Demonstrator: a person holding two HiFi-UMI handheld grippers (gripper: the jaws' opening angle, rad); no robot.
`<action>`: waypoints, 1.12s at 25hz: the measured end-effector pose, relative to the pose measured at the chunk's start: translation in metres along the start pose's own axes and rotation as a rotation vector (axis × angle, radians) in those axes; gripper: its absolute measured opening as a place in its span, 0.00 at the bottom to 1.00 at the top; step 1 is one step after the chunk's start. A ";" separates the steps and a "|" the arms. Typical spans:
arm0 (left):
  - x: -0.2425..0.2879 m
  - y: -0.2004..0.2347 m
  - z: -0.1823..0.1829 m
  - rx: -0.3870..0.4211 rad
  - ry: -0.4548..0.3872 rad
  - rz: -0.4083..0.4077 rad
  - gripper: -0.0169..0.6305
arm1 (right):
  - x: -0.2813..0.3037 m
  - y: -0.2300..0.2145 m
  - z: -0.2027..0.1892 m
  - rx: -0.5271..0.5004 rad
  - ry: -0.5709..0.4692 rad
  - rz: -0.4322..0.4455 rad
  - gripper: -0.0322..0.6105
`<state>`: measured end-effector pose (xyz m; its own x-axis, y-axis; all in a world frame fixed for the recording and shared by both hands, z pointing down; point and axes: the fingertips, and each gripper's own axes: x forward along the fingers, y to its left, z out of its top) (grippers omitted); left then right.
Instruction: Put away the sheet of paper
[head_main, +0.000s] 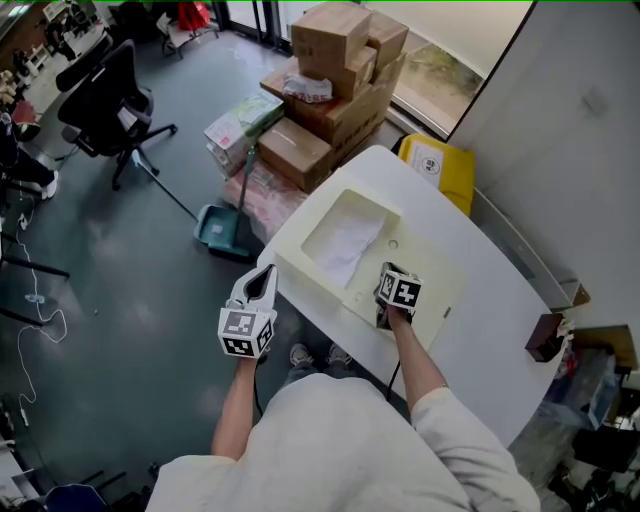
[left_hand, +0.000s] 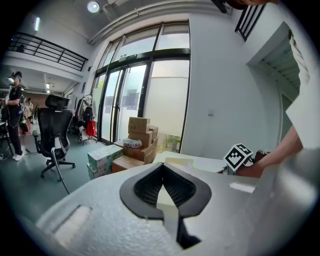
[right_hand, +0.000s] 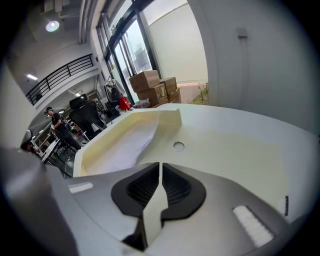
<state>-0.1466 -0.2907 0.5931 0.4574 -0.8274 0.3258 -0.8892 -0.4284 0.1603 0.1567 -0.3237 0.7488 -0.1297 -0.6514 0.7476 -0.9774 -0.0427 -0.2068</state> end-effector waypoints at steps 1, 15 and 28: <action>0.000 -0.003 0.000 0.002 0.000 -0.007 0.03 | -0.004 -0.003 -0.001 -0.001 -0.005 -0.005 0.07; 0.002 -0.043 0.005 0.023 -0.021 -0.066 0.03 | -0.091 0.013 0.043 -0.139 -0.283 0.091 0.05; -0.008 -0.043 0.018 0.020 -0.056 -0.049 0.03 | -0.190 0.060 0.083 -0.312 -0.552 0.169 0.05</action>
<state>-0.1119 -0.2723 0.5668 0.5005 -0.8241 0.2653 -0.8657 -0.4755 0.1561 0.1362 -0.2659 0.5419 -0.2624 -0.9266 0.2694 -0.9643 0.2621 -0.0377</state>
